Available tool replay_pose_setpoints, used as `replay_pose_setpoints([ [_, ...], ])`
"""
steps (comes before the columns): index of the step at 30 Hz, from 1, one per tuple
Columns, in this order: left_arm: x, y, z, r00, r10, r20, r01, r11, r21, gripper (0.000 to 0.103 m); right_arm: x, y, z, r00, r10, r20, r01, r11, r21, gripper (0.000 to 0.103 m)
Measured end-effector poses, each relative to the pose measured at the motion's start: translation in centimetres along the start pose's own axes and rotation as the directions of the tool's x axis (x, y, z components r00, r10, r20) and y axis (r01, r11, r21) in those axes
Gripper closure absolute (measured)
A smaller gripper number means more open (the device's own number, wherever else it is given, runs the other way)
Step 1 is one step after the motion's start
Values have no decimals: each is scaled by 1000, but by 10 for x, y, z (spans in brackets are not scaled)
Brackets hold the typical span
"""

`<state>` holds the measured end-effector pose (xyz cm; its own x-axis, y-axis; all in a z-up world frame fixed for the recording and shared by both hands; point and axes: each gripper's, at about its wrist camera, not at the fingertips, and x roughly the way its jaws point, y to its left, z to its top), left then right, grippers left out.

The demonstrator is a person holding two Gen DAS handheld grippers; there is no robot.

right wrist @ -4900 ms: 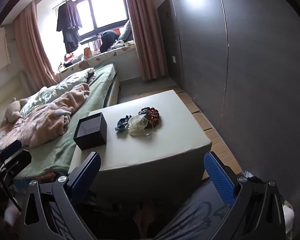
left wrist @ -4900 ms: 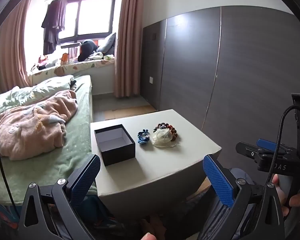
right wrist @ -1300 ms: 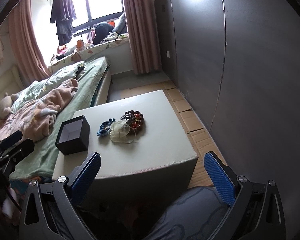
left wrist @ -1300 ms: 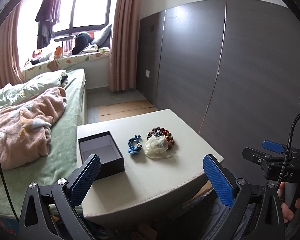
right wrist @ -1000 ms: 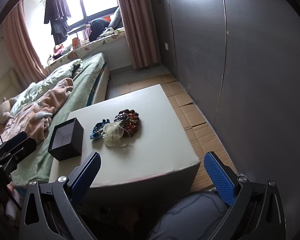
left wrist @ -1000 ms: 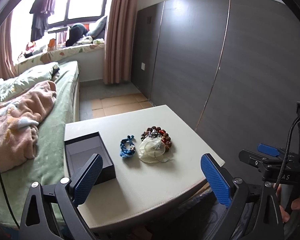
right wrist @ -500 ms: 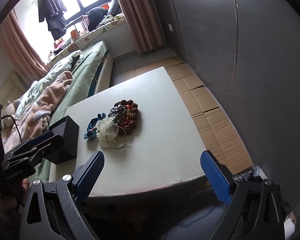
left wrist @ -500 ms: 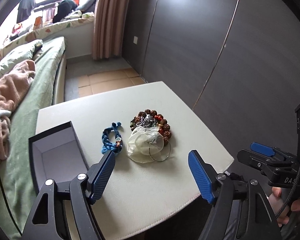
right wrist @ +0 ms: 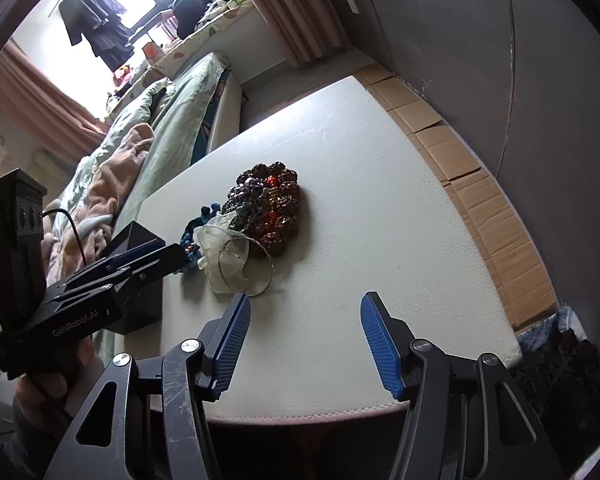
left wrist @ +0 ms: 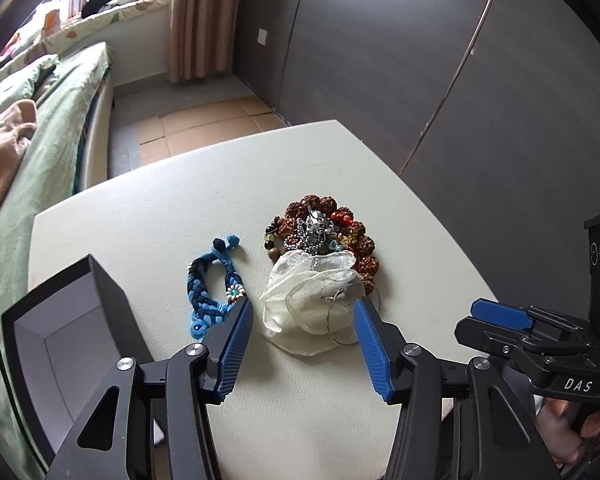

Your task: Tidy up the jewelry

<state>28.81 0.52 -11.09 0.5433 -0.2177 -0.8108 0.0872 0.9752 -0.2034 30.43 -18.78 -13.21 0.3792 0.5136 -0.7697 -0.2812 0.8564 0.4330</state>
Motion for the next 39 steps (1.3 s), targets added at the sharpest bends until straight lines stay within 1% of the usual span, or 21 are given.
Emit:
replay_pose_setpoints([
  [1,3,2,2,1000,-2,-6,2,1000,4,50,5,1,1,1000,5,-7,-5,1000,-1,50],
  [3,10,6,5,1000,-12,-16,12,1000,6,50,17,6,4,999,26,-29,-26,1000,-3,57],
  [4,12,7,5,1000,-19,-19,19,1000,10,50,22,8,6,999,32,-40,-32,999,-6,58],
  [6,18,8,7,999,-31,-18,32,999,19,50,32,13,8,998,35,-60,-36,999,-23,65],
  [9,30,15,9,997,-58,-42,58,998,-2,50,44,17,12,995,49,-84,-52,998,-33,72],
  [11,36,17,10,995,-82,-53,81,996,-21,61,50,18,14,994,60,-91,-64,997,-35,74],
  [12,40,20,11,993,-99,-65,97,995,-34,73,52,18,15,994,61,-92,-65,997,-37,75],
  [13,43,22,11,990,-117,-75,114,992,-46,89,54,18,15,993,68,-94,-71,997,-36,75],
  [14,45,24,10,987,-137,-85,131,989,-64,95,57,17,17,992,78,-97,-82,996,-31,76],
  [15,46,27,10,984,-153,-89,145,986,-82,99,58,17,17,991,86,-99,-89,996,-28,77],
  [19,37,32,9,980,-189,-69,182,978,-100,101,65,19,20,989,100,-105,-105,994,-37,80],
  [21,32,33,9,979,-195,-63,188,977,-101,102,69,20,20,987,114,-111,-120,992,-44,91],
  [22,29,34,10,979,-196,-58,189,977,-101,102,71,19,19,987,113,-115,-119,992,-43,93],
  [23,26,34,10,979,-197,-52,191,976,-102,102,73,18,19,987,110,-116,-115,993,-39,97],
  [26,19,35,11,980,-194,-32,189,975,-114,102,69,14,17,986,129,-102,-132,991,-24,99],
  [33,-11,30,12,981,-191,27,192,975,-109,102,38,13,17,987,158,-34,-159,987,-10,99],
  [38,-42,31,10,983,-167,78,174,979,-102,102,20,26,19,982,189,6,-189,982,-26,99],
  [39,-51,33,6,983,-163,88,172,980,-104,102,17,30,20,980,197,12,-197,980,-31,99],
])
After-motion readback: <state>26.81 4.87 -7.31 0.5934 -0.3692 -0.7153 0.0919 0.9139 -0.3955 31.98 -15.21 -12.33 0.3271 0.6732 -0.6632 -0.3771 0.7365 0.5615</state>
